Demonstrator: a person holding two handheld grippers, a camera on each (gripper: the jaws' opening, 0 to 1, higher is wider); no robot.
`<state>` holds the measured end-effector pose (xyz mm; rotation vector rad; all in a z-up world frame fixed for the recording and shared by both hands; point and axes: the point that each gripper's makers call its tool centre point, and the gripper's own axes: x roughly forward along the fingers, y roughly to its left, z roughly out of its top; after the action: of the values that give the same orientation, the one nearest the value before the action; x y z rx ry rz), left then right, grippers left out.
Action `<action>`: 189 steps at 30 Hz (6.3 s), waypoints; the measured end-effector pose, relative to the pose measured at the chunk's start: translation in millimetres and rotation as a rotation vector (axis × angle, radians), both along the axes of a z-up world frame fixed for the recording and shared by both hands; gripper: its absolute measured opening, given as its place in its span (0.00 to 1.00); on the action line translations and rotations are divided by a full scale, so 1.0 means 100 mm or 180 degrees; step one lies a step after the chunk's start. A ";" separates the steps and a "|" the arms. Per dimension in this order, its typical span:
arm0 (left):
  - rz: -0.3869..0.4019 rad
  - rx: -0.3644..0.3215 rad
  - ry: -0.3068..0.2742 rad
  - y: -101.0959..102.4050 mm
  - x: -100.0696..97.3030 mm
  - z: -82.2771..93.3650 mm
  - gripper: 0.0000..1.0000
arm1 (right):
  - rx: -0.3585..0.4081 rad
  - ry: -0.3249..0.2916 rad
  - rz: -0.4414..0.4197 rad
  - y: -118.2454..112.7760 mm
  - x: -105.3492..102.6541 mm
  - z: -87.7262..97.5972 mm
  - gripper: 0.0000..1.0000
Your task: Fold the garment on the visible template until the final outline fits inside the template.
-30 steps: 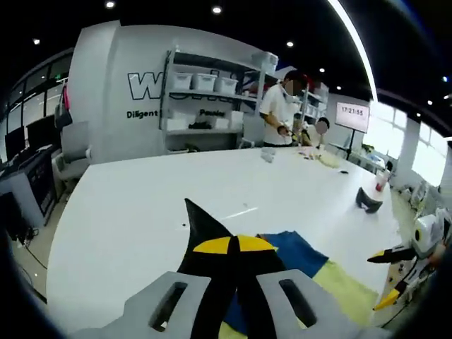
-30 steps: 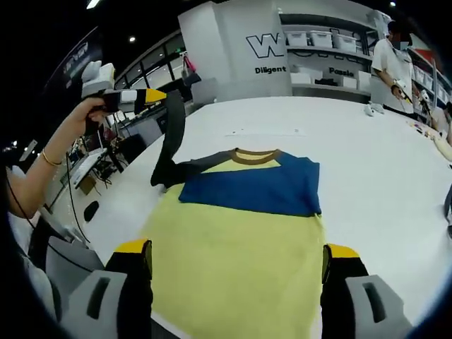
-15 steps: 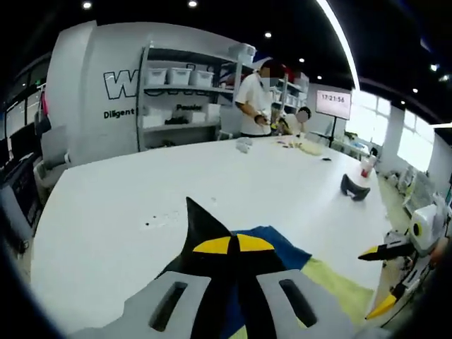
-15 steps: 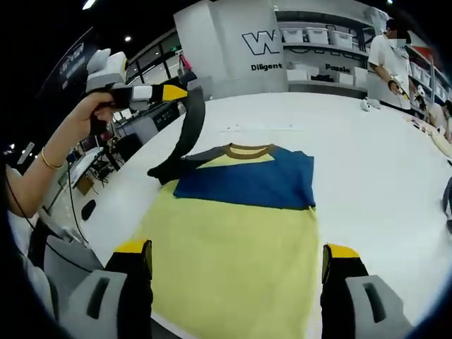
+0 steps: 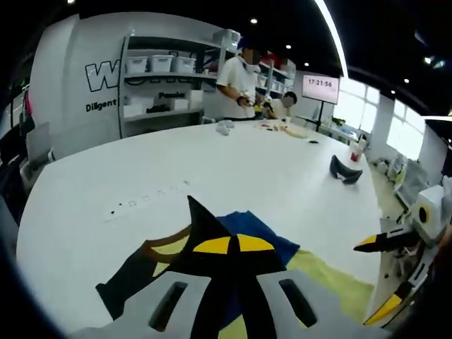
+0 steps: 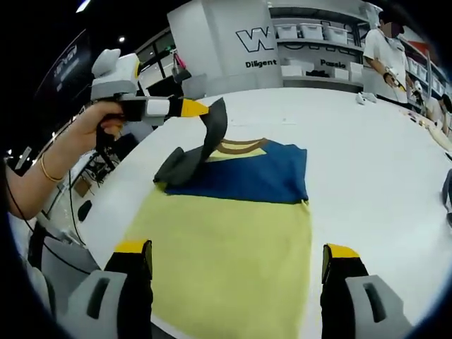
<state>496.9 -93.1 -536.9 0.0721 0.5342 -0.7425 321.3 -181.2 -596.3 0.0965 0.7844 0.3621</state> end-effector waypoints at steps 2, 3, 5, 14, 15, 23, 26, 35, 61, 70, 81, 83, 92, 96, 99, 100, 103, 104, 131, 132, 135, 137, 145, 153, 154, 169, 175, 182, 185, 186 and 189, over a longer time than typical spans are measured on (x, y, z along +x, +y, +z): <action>-0.0031 0.0010 0.0019 -0.07 -0.02 -0.06 0.00 | -0.0008 0.0014 -0.0001 -0.02 0.00 -0.02 0.99; -0.0071 0.0015 0.0039 -0.12 -0.04 -0.10 0.00 | -0.0002 0.0023 -0.0013 -0.04 0.00 -0.03 0.99; -0.0113 0.0032 0.0063 -0.19 -0.06 -0.17 0.00 | -0.0005 0.0032 -0.0016 -0.05 0.01 -0.04 0.99; -0.0236 0.0032 0.0065 -0.41 -0.11 -0.31 0.00 | -0.0024 0.0062 -0.0019 -0.08 0.02 -0.08 0.99; -0.0244 0.0028 0.0064 -0.42 -0.11 -0.31 0.00 | -0.0027 0.0063 -0.0018 -0.08 0.02 -0.08 0.99; -0.0340 0.0077 0.0072 -0.65 -0.16 -0.45 0.00 | -0.0041 0.0093 -0.0030 -0.12 0.03 -0.13 0.99; -0.0389 0.0101 0.0070 -0.71 -0.20 -0.52 0.00 | -0.0053 0.0113 -0.0036 -0.14 0.02 -0.16 0.99; -0.0448 0.0145 0.0031 -0.76 -0.30 -0.55 0.03 | -0.0104 0.0131 -0.0059 -0.19 0.04 -0.18 0.98; 0.0379 -0.0046 -0.0065 0.69 -0.41 -0.28 0.50 | 0.0036 -0.0159 0.0191 0.11 0.39 0.15 0.96; 0.0713 0.0122 -0.0112 1.29 -0.55 -0.36 0.48 | 0.0162 -0.0315 0.0515 0.48 0.68 0.33 0.90; 0.0930 0.0314 -0.0017 1.72 -0.57 -0.61 0.45 | 0.0235 -0.0448 0.0968 1.01 1.03 0.44 0.85; 0.0960 0.0327 0.0012 1.77 -0.57 -0.67 0.42 | 0.0245 -0.0461 0.1027 1.11 1.10 0.44 0.83; 0.0966 0.0439 0.0193 1.90 -0.61 -1.01 0.34 | 0.0345 -0.0478 0.1352 1.59 1.40 0.39 0.79; 0.0916 0.0671 0.0185 1.94 -0.61 -1.16 0.30 | 0.0312 -0.0440 0.1488 1.77 1.49 0.33 0.78; 0.0915 0.0694 0.0192 1.96 -0.60 -1.20 0.26 | 0.0312 -0.0413 0.1544 1.86 1.56 0.28 0.76; 0.0905 0.0711 0.0180 1.96 -0.59 -1.21 0.25 | 0.0285 -0.0410 0.1584 1.91 1.59 0.25 0.75; 0.0834 0.0765 0.0053 1.95 -0.54 -1.18 0.19 | 0.0249 -0.0405 0.1699 2.04 1.68 0.16 0.71; 0.0825 0.0774 -0.0002 1.94 -0.52 -1.16 0.19 | 0.0250 -0.0400 0.1723 2.07 1.70 0.14 0.70; 0.0891 0.0477 0.0046 1.94 -0.48 -1.20 0.04 | 0.0113 -0.0143 0.2355 2.87 2.38 -0.50 0.21; 0.0897 0.0471 0.0050 1.94 -0.48 -1.20 0.04 | 0.0108 -0.0116 0.2363 2.88 2.38 -0.52 0.20; 0.0875 0.0481 0.0036 1.93 -0.48 -1.20 0.04 | 0.0037 0.0059 0.2396 2.86 2.36 -0.65 0.15; 0.0867 0.0486 0.0041 1.93 -0.48 -1.20 0.04 | 0.0001 0.0096 0.2369 2.86 2.38 -0.69 0.11; 0.0846 0.0504 0.0027 1.95 -0.48 -1.21 0.03 | 0.0002 0.0186 0.2333 2.90 2.38 -0.74 0.00; 0.1112 0.0288 0.0071 2.01 -0.51 -1.20 0.03 | 0.0092 0.0080 0.1874 2.81 2.54 -0.63 0.00; 0.1125 0.0270 0.0070 2.01 -0.51 -1.20 0.03 | 0.0137 0.0103 0.1838 2.81 2.54 -0.63 0.00; 0.1296 0.0177 0.0191 2.10 -0.51 -1.24 0.03 | 0.0550 -0.0206 0.1378 2.87 2.67 -0.43 0.10; 0.1383 0.0269 0.0272 2.22 -0.52 -1.30 0.03 | 0.0564 -0.0343 0.1171 2.60 2.64 -0.30 0.30; 0.1409 0.0358 0.0230 2.23 -0.54 -1.29 0.03 | 0.0486 -0.0374 0.0972 2.29 2.55 -0.27 0.43; 0.1410 0.0376 0.0230 2.21 -0.57 -1.28 0.03 | 0.0451 -0.0383 0.0947 2.20 2.50 -0.25 0.44; 0.1408 0.0376 0.0234 2.20 -0.57 -1.28 0.03 | 0.0435 -0.0383 0.0937 2.16 2.49 -0.25 0.45; 0.1397 0.0421 0.0215 2.20 -0.58 -1.28 0.03 | 0.0421 -0.0407 0.0875 2.05 2.45 -0.23 0.47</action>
<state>438.5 127.0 -664.8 0.0503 0.6368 -0.2819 566.2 24.1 -619.6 0.0887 0.6473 0.6747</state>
